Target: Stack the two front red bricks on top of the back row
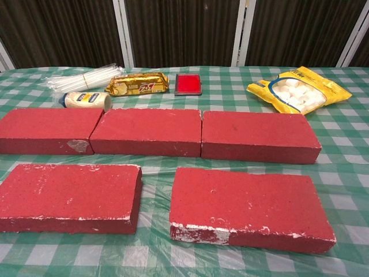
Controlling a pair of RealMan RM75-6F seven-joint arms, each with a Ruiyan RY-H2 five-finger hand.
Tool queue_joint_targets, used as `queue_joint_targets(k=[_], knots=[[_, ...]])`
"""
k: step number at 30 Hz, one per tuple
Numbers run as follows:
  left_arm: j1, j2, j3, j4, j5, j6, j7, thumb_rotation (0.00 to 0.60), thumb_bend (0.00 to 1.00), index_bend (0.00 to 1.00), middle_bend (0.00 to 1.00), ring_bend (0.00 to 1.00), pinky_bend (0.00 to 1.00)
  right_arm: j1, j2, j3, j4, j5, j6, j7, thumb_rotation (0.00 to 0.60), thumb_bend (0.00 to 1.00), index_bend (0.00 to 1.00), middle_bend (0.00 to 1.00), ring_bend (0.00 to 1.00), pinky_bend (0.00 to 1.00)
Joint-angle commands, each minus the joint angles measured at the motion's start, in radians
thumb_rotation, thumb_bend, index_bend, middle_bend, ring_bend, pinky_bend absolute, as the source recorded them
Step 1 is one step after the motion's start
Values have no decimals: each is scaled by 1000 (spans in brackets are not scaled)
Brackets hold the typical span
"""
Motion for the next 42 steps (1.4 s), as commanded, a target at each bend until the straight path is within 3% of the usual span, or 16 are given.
queue_joint_targets(k=[1, 9, 15, 26, 34, 42], knots=[[-4, 6, 9, -16, 2, -15, 6, 600, 420, 0, 0, 0, 6, -3, 2, -2, 0, -5, 5, 3, 600, 135, 0, 0, 0, 0], [-92, 52, 104, -59, 189, -125, -161, 600, 399, 0, 0, 0, 10, -21, 20, -16, -2, -28, 33, 30, 600, 135, 0, 0, 0, 0], [-207, 110, 153, -215, 216, -344, -162, 600, 349, 0, 0, 0, 9, -29, 35, -40, -1, -76, 51, 59, 600, 136, 0, 0, 0, 0], [-286, 55, 127, -339, 126, -503, -7, 600, 328, 0, 0, 0, 0, -28, 53, -60, -4, -115, 49, 96, 600, 135, 0, 0, 0, 0], [-303, -39, 66, -313, -2, -524, 173, 600, 324, 0, 0, 0, 0, -24, 58, -66, -7, -125, 38, 104, 600, 135, 0, 0, 0, 0], [-325, -68, 65, -324, -73, -560, 235, 600, 319, 0, 0, 0, 0, -26, 61, -62, -5, -121, 44, 116, 600, 135, 0, 0, 0, 0]])
